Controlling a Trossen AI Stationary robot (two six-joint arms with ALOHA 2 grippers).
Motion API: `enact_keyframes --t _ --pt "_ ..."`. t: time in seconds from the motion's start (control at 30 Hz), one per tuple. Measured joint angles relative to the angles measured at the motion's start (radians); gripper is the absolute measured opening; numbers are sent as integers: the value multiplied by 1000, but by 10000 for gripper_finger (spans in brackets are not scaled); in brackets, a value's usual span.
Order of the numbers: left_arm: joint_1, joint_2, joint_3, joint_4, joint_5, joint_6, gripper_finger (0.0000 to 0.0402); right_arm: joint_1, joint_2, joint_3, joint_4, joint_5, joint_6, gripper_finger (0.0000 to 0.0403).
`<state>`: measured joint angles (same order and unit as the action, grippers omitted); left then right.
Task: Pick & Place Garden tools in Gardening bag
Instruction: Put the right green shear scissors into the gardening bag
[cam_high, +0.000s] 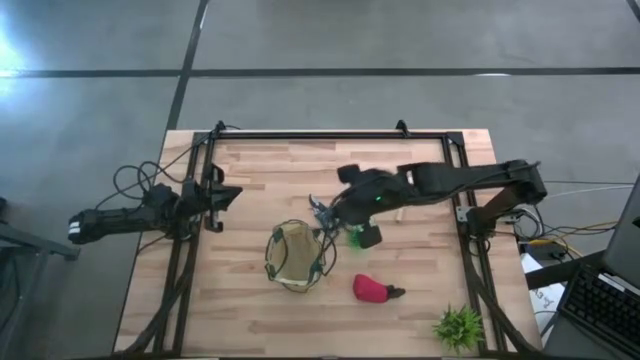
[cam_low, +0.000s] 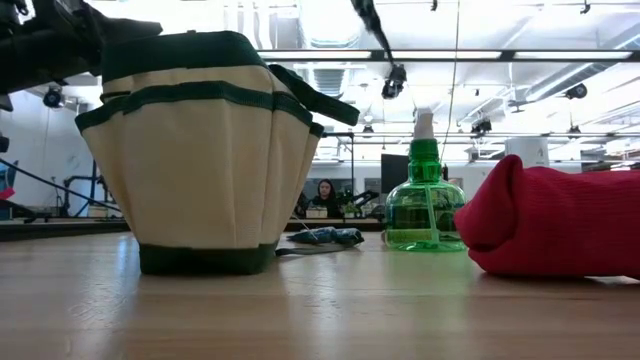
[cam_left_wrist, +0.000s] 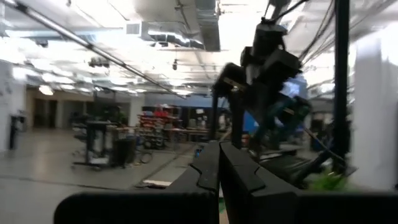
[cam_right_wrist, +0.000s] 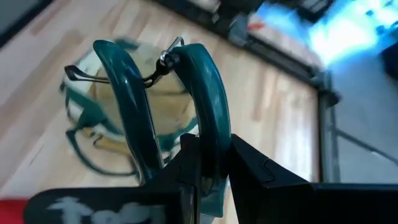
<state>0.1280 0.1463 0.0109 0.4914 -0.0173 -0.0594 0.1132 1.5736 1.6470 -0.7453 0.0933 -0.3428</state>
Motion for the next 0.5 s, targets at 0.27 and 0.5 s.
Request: enact_keyframes --t 0.27,0.5 --pt "0 7 1 -23 75 -64 10 -59 -97 -29 114 -37 168 41" --pt "0 123 48 -20 21 -20 62 -96 -131 -79 254 -166 170 41"
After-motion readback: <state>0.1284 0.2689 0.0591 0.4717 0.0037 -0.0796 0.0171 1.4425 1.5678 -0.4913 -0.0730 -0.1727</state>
